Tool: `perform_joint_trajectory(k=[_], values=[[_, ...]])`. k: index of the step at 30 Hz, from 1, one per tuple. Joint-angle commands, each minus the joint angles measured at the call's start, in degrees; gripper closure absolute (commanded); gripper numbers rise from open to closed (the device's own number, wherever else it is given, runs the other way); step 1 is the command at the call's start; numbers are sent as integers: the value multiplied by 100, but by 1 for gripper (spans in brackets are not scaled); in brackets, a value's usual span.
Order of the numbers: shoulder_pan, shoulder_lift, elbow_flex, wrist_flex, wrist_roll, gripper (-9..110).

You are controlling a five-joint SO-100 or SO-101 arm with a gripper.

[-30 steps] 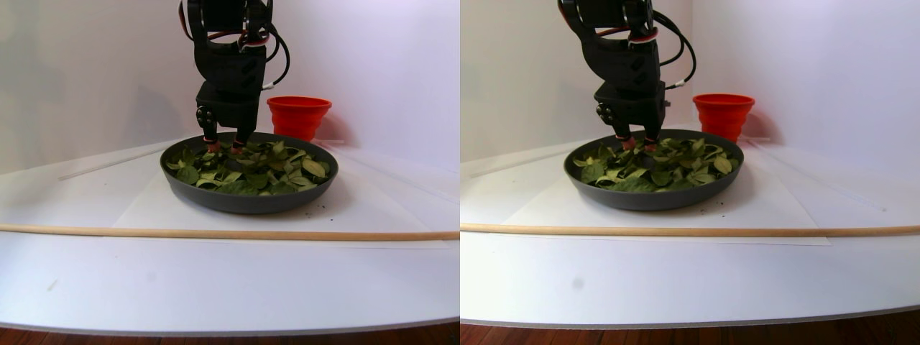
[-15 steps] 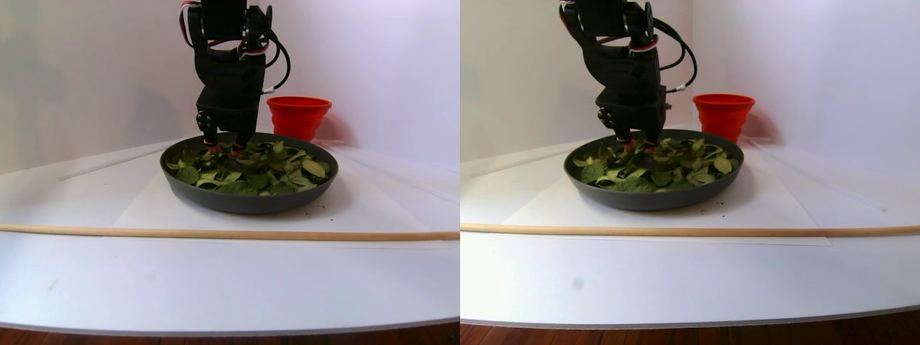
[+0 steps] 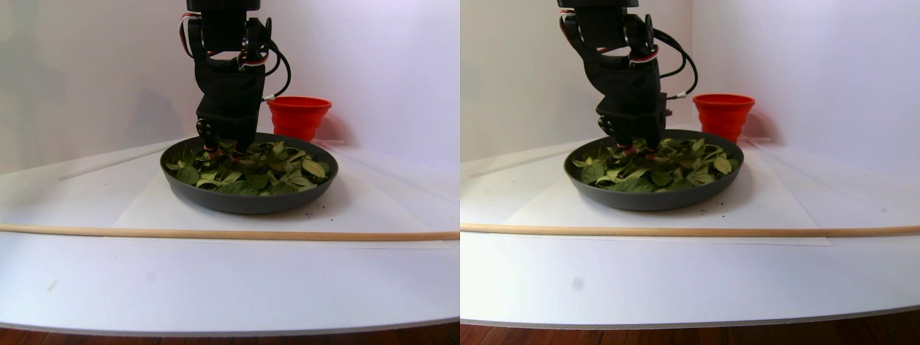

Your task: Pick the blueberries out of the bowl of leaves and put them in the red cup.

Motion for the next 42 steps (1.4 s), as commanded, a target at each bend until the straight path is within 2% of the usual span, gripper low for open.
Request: perform_joint_trajectory(k=[1,23,42], values=[[44,70,-185,-123,18,87],[97,-141,-237,-149,-114,92],[193,712,-26,193,-193,92]])
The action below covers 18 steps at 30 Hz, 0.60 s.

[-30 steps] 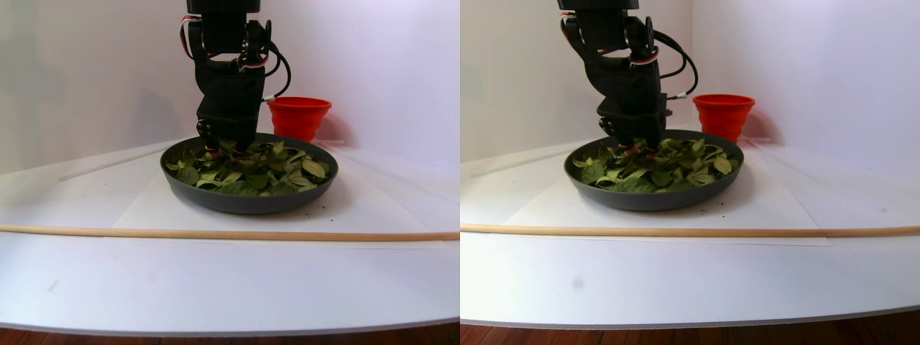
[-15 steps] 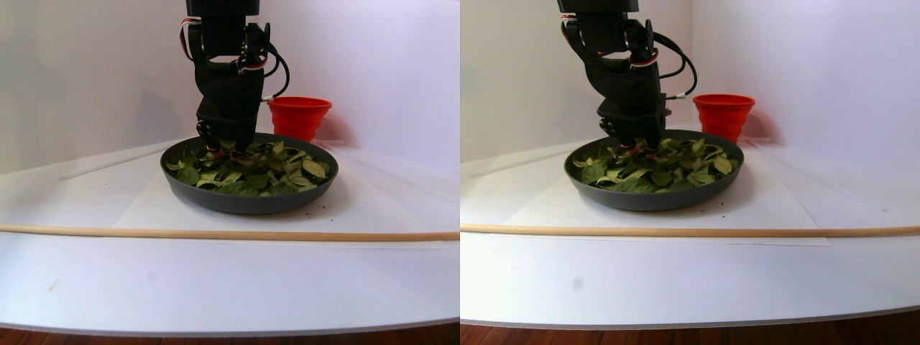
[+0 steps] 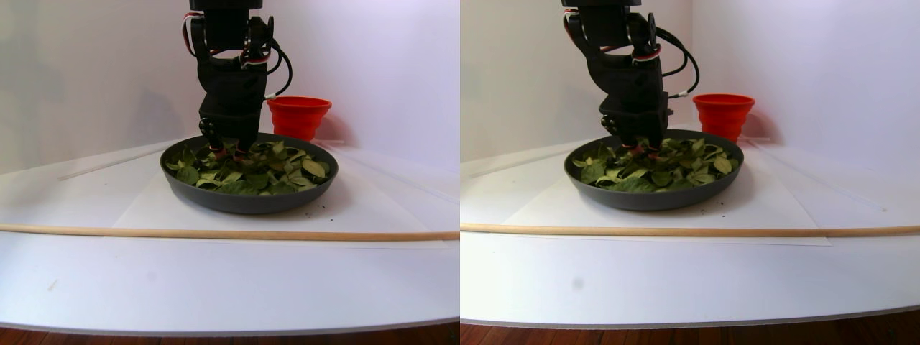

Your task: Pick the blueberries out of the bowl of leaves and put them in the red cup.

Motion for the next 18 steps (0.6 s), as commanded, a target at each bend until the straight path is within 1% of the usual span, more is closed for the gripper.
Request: perform_joint_trajectory(k=[1,18], values=[[123,668,0,44,-44,92],[299,1204,18,422,-158,92]])
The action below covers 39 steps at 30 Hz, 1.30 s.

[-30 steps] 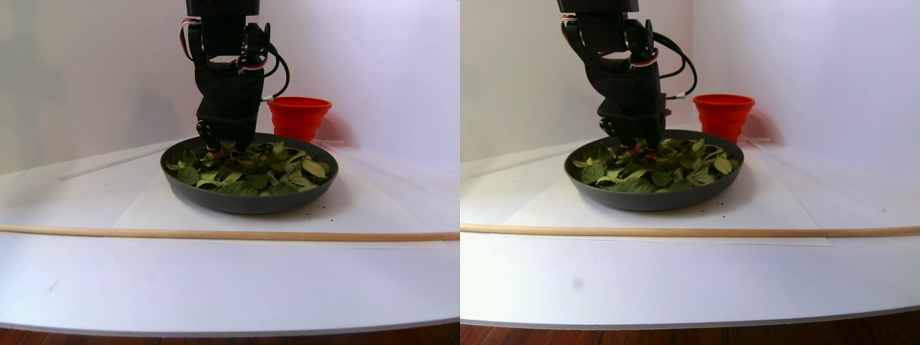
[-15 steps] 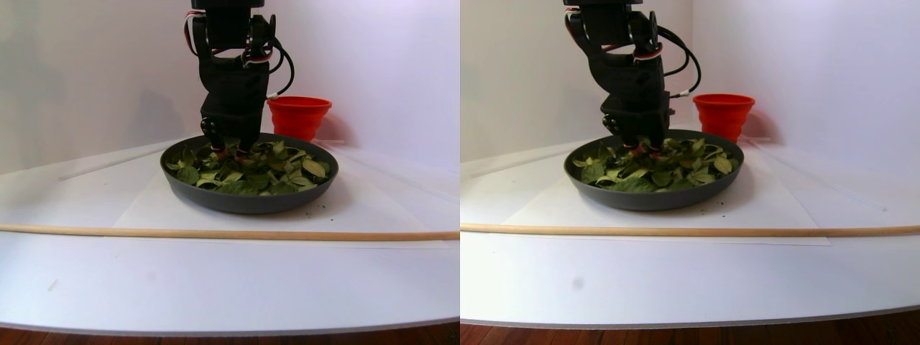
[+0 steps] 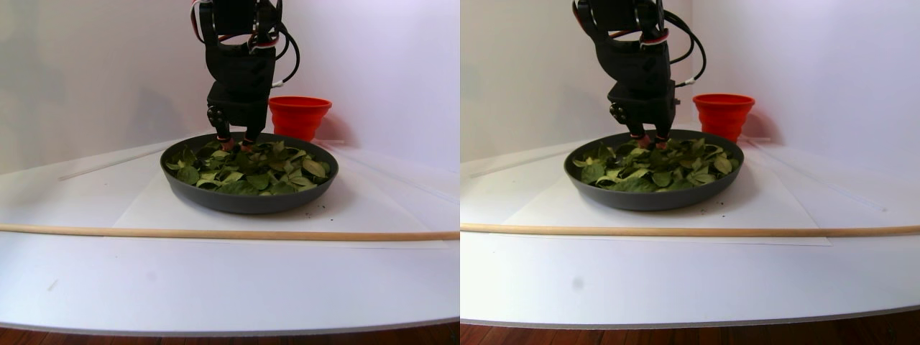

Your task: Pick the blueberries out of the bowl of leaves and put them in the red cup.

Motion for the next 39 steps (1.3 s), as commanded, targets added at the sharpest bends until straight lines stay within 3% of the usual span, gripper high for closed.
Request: perform_joint_trajectory(k=[1,39], values=[[132,765,-18,53,-79,92],[914,1512,-721,729,-694,92]])
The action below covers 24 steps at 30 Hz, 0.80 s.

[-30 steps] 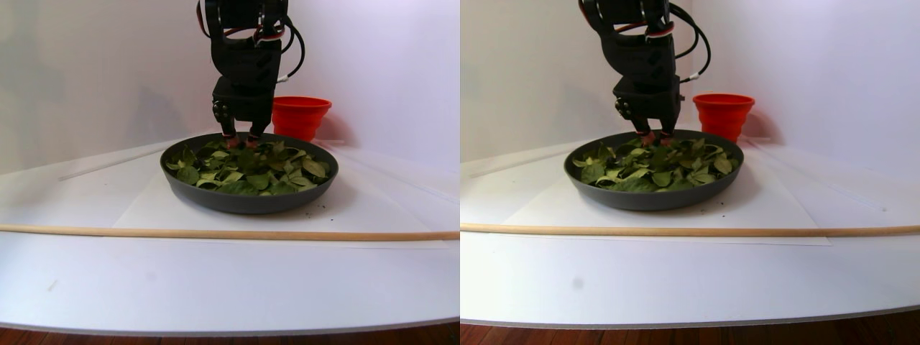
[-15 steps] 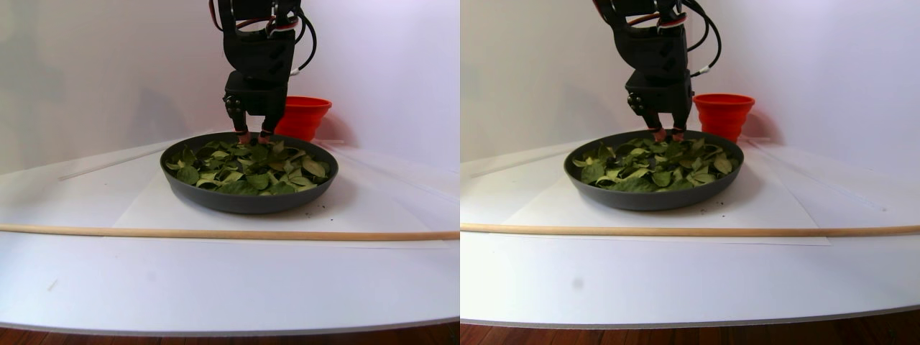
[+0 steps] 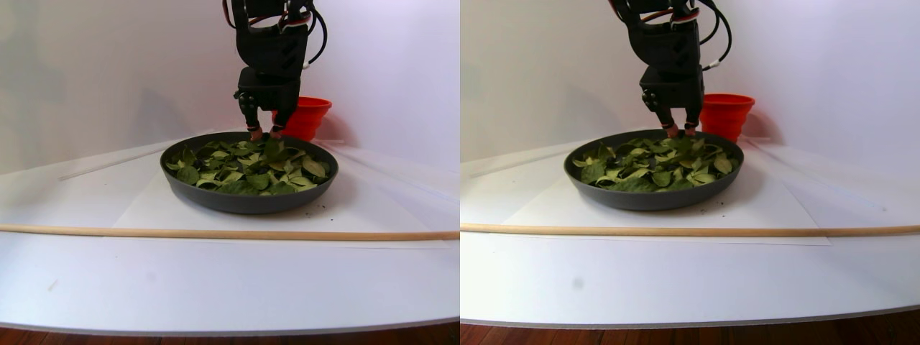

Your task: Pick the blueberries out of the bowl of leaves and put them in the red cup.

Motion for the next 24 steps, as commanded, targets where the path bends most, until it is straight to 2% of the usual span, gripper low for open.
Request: perform_joint_trajectory(k=[1,24], values=[[193,984,-466,70,-62,92],[422,1195,-1002,325,-264,92]])
